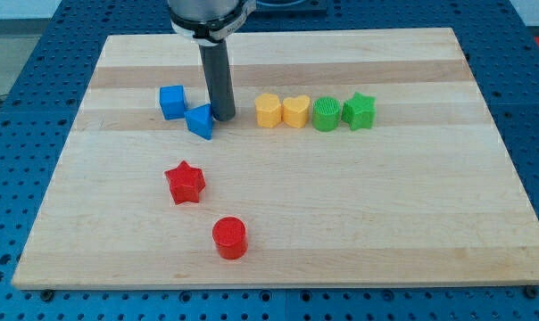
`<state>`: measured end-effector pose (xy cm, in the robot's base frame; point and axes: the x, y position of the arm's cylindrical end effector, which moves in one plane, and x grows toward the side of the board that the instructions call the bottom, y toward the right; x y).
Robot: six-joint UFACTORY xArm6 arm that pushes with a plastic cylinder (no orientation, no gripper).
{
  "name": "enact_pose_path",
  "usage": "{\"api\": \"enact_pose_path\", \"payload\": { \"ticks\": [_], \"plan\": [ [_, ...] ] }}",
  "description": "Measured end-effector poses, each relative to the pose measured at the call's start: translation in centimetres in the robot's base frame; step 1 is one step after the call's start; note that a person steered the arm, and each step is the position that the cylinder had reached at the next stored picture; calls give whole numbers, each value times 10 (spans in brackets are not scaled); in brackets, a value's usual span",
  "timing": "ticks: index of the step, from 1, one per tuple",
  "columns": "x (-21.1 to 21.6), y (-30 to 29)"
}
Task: Push the triangle into the blue cube
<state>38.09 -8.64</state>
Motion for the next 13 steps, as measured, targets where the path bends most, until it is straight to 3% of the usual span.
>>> {"api": "enact_pose_path", "payload": {
  "ticks": [5, 7, 9, 12, 13],
  "plan": [
    [7, -36],
    [15, 10],
    [46, -2],
    [29, -17],
    [55, -17]
  ]
}}
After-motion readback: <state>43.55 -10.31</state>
